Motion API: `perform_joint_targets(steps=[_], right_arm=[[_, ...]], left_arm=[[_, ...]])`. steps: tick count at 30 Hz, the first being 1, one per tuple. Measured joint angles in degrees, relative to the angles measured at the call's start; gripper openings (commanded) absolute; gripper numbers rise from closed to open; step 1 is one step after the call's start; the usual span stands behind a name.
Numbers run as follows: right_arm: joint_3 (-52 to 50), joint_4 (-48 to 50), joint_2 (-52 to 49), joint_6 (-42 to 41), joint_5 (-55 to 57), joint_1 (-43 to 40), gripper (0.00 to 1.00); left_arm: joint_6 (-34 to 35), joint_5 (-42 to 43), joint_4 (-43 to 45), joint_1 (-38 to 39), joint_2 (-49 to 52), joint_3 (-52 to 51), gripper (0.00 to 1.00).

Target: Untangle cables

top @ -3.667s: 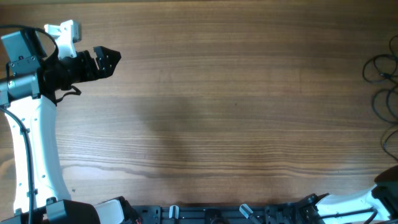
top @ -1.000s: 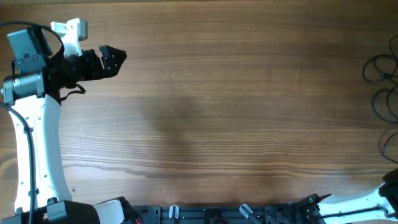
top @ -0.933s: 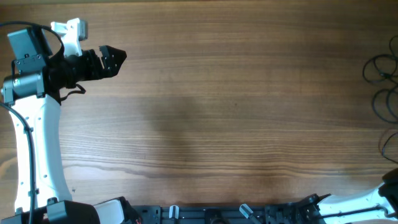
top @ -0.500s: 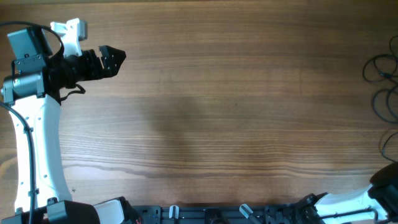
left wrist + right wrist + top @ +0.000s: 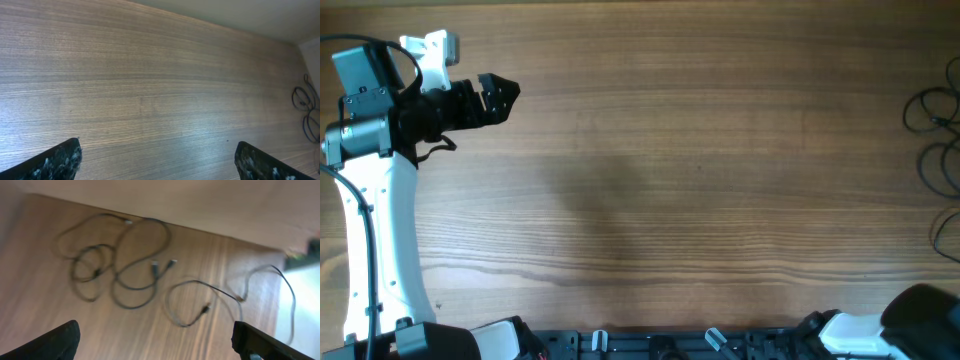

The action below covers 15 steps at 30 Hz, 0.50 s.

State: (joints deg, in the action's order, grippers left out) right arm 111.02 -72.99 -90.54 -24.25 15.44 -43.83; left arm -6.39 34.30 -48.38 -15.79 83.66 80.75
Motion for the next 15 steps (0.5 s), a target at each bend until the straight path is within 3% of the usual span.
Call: perform_joint_targets(steps=[15], right_arm=[[0.1, -0.4, 8.9, 6.0, -0.2, 29.3, 0.99]], left_arm=[[-3.9, 3.9, 0.4, 4.3, 0.0, 0.0, 1.00]])
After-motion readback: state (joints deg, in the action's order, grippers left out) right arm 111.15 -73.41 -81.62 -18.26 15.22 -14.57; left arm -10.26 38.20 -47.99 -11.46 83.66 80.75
